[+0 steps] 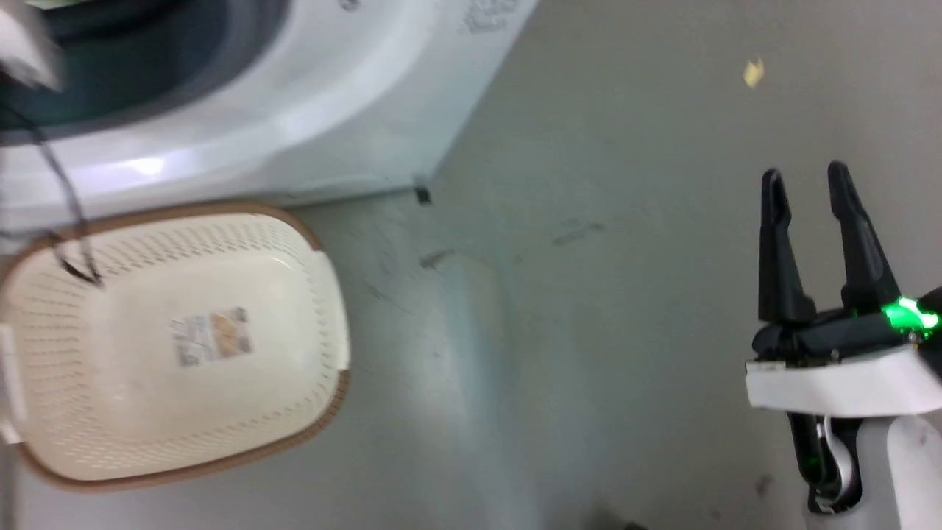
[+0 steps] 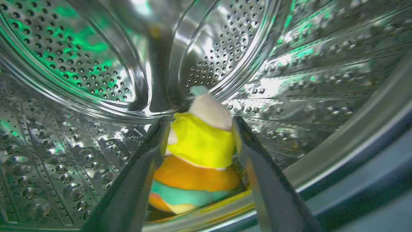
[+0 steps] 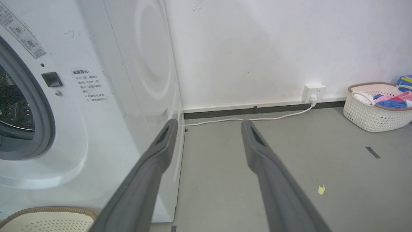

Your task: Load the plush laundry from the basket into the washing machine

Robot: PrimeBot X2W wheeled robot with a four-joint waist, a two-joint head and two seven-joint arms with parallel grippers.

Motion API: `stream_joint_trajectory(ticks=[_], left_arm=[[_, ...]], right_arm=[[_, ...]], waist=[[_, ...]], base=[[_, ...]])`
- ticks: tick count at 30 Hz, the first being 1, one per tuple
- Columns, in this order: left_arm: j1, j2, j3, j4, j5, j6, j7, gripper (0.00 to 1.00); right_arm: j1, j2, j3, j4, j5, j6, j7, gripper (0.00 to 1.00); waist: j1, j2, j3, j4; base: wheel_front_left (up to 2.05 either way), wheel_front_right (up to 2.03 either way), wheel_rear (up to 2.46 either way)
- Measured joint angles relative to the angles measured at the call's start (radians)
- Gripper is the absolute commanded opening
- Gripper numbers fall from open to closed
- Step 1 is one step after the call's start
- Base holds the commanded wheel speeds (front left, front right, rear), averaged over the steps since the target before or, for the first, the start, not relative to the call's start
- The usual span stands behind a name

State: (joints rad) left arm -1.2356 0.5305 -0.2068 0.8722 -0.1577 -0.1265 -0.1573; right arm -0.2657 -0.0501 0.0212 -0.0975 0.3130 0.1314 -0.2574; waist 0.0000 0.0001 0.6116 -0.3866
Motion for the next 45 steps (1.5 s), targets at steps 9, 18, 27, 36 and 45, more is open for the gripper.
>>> stream_joint_trajectory(ticks=[9, 18, 27, 36, 45], left_arm=[[0.311, -0.124, 0.005, -0.152, -0.120, 0.000, -0.096, 1.00], [0.758, -0.225, 0.112, -0.574, -0.155, 0.080, -0.100, 1.00], [1.054, -0.280, 0.083, -0.715, -0.053, 0.165, -0.100, 1.00], [1.188, -0.323, 0.062, -0.738, 0.005, 0.207, -0.100, 1.00], [1.240, -0.349, 0.056, -0.748, 0.026, 0.212, -0.100, 1.00]], right_arm=[[0.086, 0.000, -0.065, 0.003, -0.146, 0.000, 0.000, 1.00], [0.149, 0.000, -0.112, -0.015, -0.190, 0.000, 0.000, 1.00], [0.219, 0.000, -0.114, -0.010, -0.208, 0.000, 0.000, 1.00], [0.308, 0.000, -0.072, 0.007, -0.233, 0.000, 0.000, 1.00], [0.361, 0.000, -0.061, 0.040, -0.225, 0.000, 0.000, 1.00]], waist=[[-0.0002, 0.0000, -0.199, 0.109], [-0.0004, 0.0000, -0.372, 0.237], [-0.0002, 0.0000, -0.499, 0.331], [0.0000, 0.0000, -0.562, 0.347], [-0.0001, 0.0000, -0.584, 0.362]], base=[[0.00, 0.00, 0.00], [0.00, 0.00, 0.00], [0.00, 0.00, 0.00], [0.00, 0.00, 0.00], [0.00, 0.00, 0.00]])
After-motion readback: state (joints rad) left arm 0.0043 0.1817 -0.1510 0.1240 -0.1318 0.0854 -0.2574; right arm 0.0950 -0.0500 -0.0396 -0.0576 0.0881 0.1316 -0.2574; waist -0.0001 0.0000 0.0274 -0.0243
